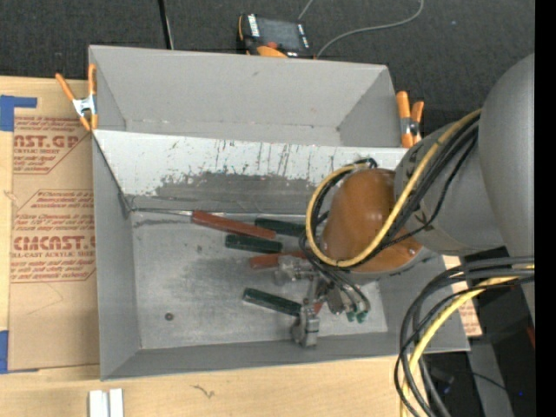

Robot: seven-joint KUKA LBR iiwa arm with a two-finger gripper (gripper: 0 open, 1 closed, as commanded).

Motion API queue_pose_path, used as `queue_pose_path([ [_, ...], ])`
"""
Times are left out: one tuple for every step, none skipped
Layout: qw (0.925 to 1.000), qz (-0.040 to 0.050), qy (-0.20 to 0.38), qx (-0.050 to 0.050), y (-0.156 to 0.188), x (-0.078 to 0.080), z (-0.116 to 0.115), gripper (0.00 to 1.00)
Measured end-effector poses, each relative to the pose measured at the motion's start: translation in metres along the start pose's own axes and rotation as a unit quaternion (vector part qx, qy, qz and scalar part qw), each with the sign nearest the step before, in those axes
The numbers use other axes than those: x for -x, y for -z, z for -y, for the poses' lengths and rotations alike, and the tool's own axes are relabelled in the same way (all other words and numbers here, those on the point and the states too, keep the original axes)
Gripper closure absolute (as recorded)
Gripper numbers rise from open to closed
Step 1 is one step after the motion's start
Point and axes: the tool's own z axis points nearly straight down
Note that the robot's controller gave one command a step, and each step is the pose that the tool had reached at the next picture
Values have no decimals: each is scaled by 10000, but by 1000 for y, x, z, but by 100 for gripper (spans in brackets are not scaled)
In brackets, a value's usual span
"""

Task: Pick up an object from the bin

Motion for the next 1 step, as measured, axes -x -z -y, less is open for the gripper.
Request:
queue_pose_path([
  [10000,13,0,0,4,1,0,100],
])
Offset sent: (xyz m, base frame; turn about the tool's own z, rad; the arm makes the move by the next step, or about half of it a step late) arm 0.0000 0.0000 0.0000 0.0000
